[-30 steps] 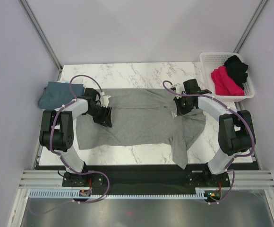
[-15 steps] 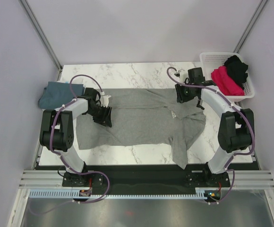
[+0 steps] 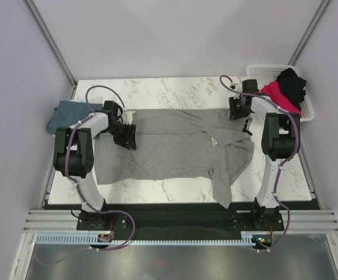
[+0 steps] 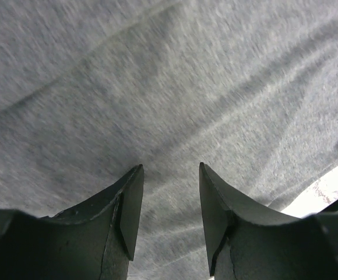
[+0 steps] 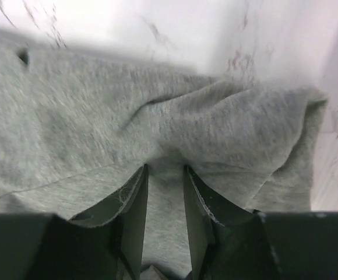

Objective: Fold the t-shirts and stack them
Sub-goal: Fold the tshirt

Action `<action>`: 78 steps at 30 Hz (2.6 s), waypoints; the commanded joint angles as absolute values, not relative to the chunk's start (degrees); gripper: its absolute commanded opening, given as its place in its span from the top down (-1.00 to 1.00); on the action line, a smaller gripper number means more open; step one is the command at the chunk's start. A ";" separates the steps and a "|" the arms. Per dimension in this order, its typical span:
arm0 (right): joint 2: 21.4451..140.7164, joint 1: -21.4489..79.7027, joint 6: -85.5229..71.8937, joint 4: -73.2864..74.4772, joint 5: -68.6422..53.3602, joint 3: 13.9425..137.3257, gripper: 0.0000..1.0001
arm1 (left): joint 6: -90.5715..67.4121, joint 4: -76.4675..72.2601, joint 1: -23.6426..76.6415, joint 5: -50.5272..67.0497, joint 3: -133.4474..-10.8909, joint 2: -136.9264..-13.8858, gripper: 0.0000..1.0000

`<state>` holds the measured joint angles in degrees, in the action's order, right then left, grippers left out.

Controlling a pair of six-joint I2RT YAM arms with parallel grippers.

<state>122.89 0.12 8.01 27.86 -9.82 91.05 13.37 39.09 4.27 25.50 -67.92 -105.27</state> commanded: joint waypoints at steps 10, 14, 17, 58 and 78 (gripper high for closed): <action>129.46 0.26 6.77 27.60 -8.27 99.14 0.22 | 18.63 43.94 0.97 20.31 -98.25 -123.47 -0.01; 131.74 0.35 6.94 27.69 -6.16 100.81 0.22 | 19.25 44.56 0.53 18.37 -104.93 -128.92 -0.01; 132.63 0.35 7.21 27.51 -4.84 101.16 0.23 | 19.25 44.56 0.09 16.53 -106.95 -131.04 -0.02; 143.61 -1.85 5.71 27.51 -0.35 119.70 -0.07 | 19.51 42.72 4.83 9.76 -130.69 -140.02 -0.31; 103.90 -0.35 14.33 30.13 -11.34 87.32 -0.23 | 26.28 43.50 6.42 12.21 -85.32 -92.24 -0.29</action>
<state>111.55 -0.56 11.07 28.80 -8.82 93.86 21.80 41.76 6.09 10.90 -96.88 -98.78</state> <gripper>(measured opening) 0.613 0.649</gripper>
